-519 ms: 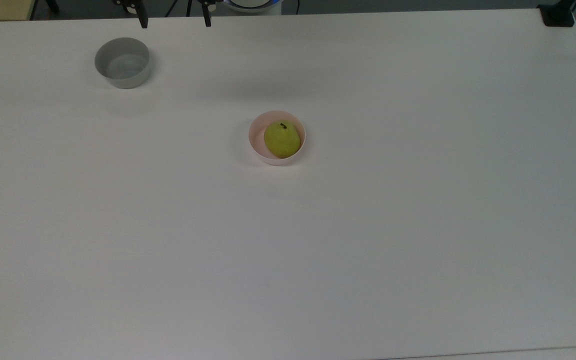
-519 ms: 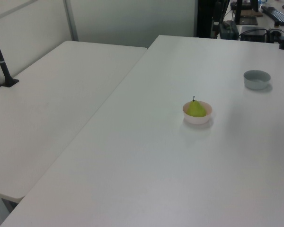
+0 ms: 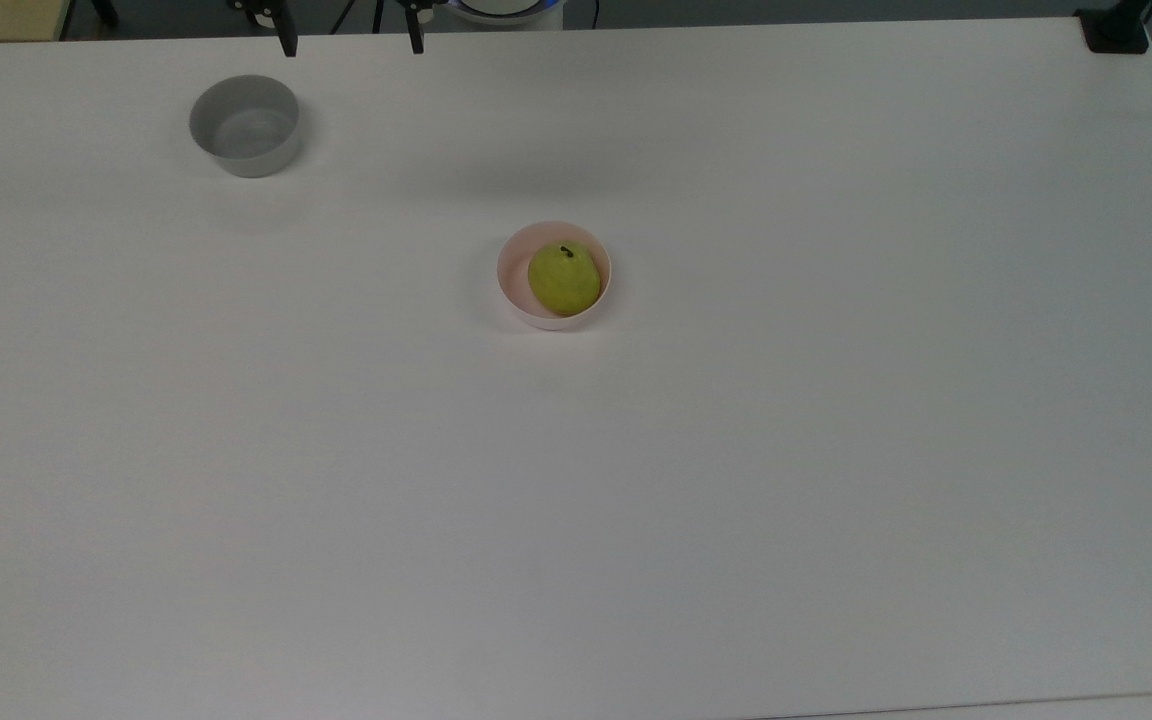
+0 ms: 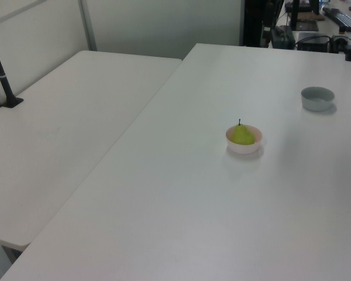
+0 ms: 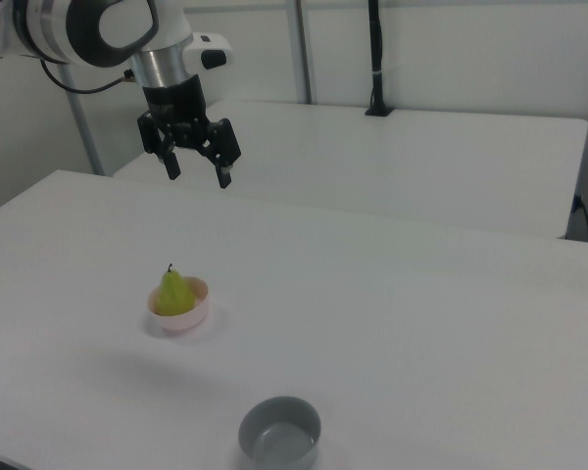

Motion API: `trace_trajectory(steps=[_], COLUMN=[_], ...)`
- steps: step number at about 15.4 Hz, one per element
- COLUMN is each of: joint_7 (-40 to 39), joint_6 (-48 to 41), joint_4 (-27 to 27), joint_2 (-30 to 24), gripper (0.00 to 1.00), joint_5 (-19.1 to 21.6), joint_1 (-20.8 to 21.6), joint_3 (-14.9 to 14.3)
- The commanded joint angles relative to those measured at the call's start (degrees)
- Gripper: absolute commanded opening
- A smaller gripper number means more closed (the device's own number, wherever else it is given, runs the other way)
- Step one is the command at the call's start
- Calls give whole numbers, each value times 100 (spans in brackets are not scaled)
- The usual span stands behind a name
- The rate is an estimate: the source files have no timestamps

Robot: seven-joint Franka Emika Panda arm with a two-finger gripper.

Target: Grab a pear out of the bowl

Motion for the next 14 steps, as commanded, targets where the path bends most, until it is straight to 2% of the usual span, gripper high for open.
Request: trace_trajectory(steps=[1,7,12,14], joint_7=[-44,-175,-1500,-1940], joint_6=[30,4,-58,-58], joint_4=[-37,-81,-221,-283], joint_2=[-33,-24,-15,2], gripper=[100,100,100,100], joint_5=[29,29,21,21], joint_1=[57,57,57,57], joint_3=[-21,-21,-4,92])
